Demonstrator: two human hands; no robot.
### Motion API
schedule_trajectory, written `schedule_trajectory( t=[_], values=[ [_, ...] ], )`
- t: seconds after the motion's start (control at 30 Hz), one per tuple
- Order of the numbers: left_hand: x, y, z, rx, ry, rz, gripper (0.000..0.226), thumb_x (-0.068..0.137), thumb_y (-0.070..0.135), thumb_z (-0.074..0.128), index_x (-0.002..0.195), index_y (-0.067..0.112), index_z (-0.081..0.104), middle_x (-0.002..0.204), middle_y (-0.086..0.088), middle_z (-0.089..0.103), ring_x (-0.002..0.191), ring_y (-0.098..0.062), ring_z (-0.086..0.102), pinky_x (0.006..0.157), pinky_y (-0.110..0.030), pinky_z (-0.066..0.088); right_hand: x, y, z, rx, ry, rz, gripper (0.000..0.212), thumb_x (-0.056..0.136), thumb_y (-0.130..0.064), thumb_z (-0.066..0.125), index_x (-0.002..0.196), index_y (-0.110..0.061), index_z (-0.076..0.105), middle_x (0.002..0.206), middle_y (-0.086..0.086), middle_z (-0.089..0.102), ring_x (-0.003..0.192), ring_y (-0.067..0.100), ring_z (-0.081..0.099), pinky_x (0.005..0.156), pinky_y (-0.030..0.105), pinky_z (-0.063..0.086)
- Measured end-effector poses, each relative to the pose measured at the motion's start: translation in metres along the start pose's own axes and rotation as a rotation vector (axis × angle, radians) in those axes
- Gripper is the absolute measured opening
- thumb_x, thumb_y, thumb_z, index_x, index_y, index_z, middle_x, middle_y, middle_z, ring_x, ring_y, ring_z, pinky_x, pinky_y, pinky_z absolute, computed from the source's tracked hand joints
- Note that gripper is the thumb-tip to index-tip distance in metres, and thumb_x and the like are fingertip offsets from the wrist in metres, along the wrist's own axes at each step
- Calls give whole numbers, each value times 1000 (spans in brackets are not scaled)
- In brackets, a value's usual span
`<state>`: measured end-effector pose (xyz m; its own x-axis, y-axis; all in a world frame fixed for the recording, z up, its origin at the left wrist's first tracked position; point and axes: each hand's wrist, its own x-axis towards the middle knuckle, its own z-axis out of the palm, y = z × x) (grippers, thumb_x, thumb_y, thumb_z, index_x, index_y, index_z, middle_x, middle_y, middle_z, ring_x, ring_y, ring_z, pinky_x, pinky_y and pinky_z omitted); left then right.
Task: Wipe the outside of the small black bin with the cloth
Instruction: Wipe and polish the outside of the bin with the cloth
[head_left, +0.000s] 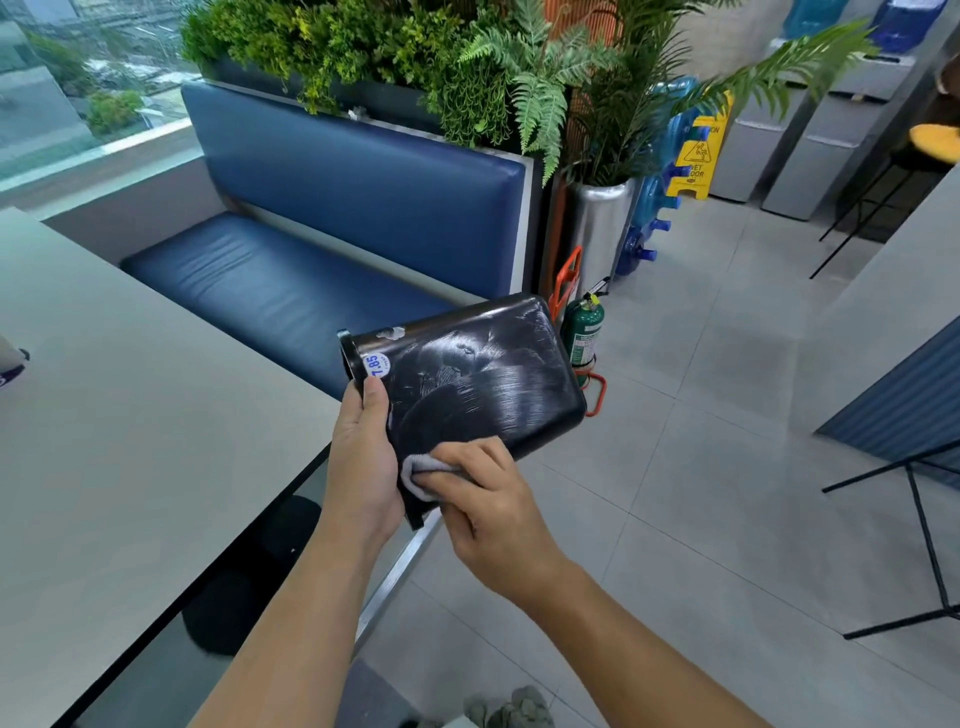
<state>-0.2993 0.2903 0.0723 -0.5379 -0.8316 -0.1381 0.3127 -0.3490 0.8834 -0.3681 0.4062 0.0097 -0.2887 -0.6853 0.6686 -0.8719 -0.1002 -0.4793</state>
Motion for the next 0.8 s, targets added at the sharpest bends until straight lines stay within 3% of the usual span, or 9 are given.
schedule_trajectory(
  t=[0.1,0.2,0.27,0.4,0.53,0.7,0.8],
  values=[
    [0,3,0,-4,-8,-7,38,117,30,38,145,17,59,128,-10,76,108,-22,77,79,-35,64,-3,3,-4,-8,-18,-32,22,97,6,63,112,-3,76,117,7,67,99,25,55,95,26,45],
    [0,3,2,55,-46,7,36,116,34,39,141,23,63,131,-9,75,115,-27,74,94,-45,62,11,3,-6,-29,-13,-35,23,101,3,58,113,-4,76,117,7,68,98,26,54,96,24,44],
    [-1,2,3,99,-83,22,34,117,34,38,137,25,64,128,-8,76,117,-28,72,102,-46,57,25,4,-7,-42,23,-17,24,99,5,59,113,-4,77,117,8,68,97,28,55,95,26,46],
    [0,-3,6,125,-99,40,33,117,31,37,126,24,68,111,-3,78,107,-20,72,97,-37,54,54,4,-8,-48,107,5,24,96,7,61,112,-4,77,116,10,69,96,33,58,94,31,48],
    [0,-9,4,148,-85,63,35,117,29,37,126,21,69,120,-4,76,121,-24,69,104,-36,52,72,4,-2,-54,160,50,21,97,2,61,109,-3,77,115,11,66,96,31,57,88,37,50],
    [2,-15,-5,365,-62,192,32,111,39,45,136,37,66,133,5,73,130,-19,66,112,-46,49,90,1,2,-53,181,163,23,97,-5,60,115,-5,75,115,9,61,104,29,57,89,38,51],
    [2,-15,-7,546,11,286,25,111,31,49,126,42,65,118,16,74,116,-8,68,104,-43,54,95,1,3,-67,185,212,27,96,-3,61,119,-8,75,112,8,59,102,29,56,89,37,48]
  ],
)
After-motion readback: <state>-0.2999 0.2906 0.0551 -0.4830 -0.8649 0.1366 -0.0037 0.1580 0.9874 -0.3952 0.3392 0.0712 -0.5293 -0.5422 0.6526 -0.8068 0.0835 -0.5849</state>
